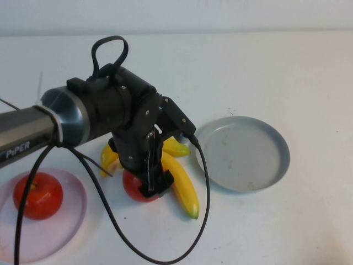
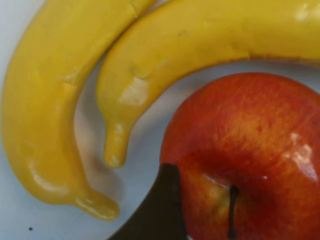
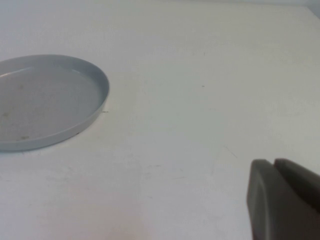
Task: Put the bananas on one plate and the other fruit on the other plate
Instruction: Put one type of fruit in the left plate
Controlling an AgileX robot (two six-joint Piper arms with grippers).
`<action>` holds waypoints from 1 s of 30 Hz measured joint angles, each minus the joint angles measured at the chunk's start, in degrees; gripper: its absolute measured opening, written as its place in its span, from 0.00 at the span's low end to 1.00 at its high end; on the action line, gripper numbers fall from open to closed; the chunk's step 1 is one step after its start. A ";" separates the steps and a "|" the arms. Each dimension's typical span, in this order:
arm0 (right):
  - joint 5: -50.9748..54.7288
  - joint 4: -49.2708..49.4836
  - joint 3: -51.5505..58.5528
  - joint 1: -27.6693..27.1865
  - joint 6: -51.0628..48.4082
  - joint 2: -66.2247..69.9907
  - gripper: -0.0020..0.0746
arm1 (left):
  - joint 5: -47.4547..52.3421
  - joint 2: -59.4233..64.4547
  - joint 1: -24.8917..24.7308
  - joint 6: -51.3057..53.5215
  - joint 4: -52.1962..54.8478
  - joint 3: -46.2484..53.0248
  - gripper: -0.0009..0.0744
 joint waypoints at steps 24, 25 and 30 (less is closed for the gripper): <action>0.00 0.00 0.00 0.00 0.00 0.00 0.00 | -2.91 1.83 -0.10 -0.29 2.23 -0.72 0.80; 0.00 0.00 0.00 0.00 0.00 0.00 0.00 | -2.91 1.83 -0.10 -0.34 2.23 -0.72 0.80; 0.00 0.00 0.00 0.00 0.00 0.00 0.00 | -2.35 1.57 -0.10 -0.43 2.31 -0.78 0.80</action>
